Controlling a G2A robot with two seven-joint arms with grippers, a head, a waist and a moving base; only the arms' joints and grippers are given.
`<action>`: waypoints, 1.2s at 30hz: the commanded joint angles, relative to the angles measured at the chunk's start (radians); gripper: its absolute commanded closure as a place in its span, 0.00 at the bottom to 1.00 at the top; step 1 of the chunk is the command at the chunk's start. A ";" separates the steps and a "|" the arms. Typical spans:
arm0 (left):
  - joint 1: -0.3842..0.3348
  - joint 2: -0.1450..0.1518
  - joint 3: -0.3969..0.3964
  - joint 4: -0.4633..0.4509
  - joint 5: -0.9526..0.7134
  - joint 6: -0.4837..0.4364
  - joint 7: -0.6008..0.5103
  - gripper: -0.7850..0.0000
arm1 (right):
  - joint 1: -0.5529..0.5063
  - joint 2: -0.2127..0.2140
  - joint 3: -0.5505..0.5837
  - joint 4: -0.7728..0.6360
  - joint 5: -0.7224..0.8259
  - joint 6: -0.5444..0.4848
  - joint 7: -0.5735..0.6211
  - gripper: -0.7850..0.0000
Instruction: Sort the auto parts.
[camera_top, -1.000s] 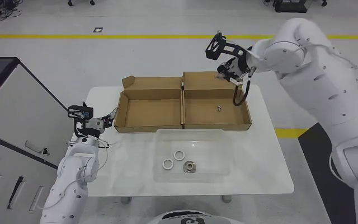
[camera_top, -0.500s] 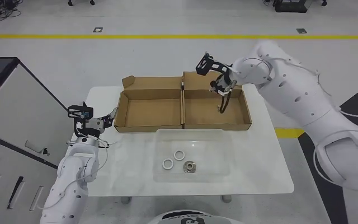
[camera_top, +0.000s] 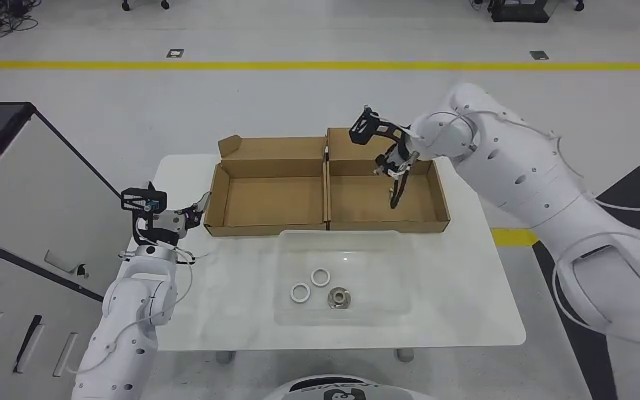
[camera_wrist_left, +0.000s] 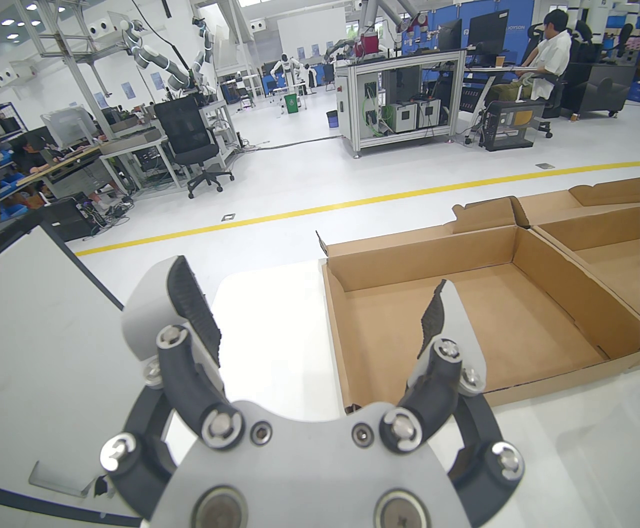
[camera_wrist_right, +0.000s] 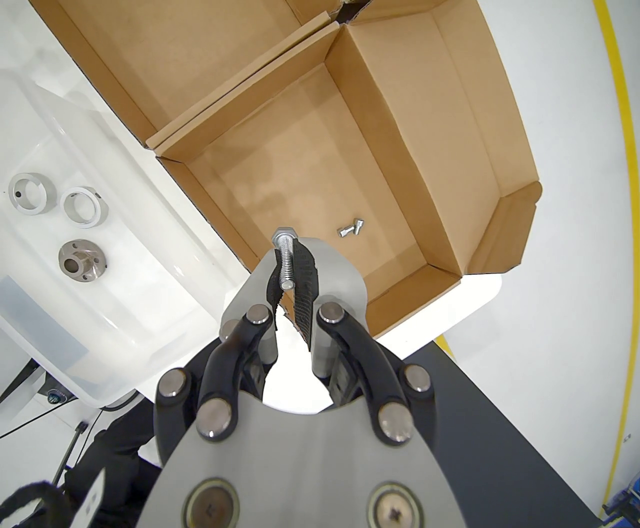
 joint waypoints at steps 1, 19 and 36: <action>0.000 0.000 0.000 0.000 0.000 0.000 0.000 0.00 | 0.000 0.000 0.000 0.000 0.000 0.000 0.000 1.00; 0.000 0.000 0.000 0.000 0.000 0.000 0.000 0.00 | -0.016 -0.166 -0.165 0.290 -0.090 0.162 -0.126 1.00; 0.000 0.000 0.000 0.000 0.000 0.000 0.000 0.00 | -0.009 -0.385 -0.251 0.680 -0.097 0.160 -0.207 1.00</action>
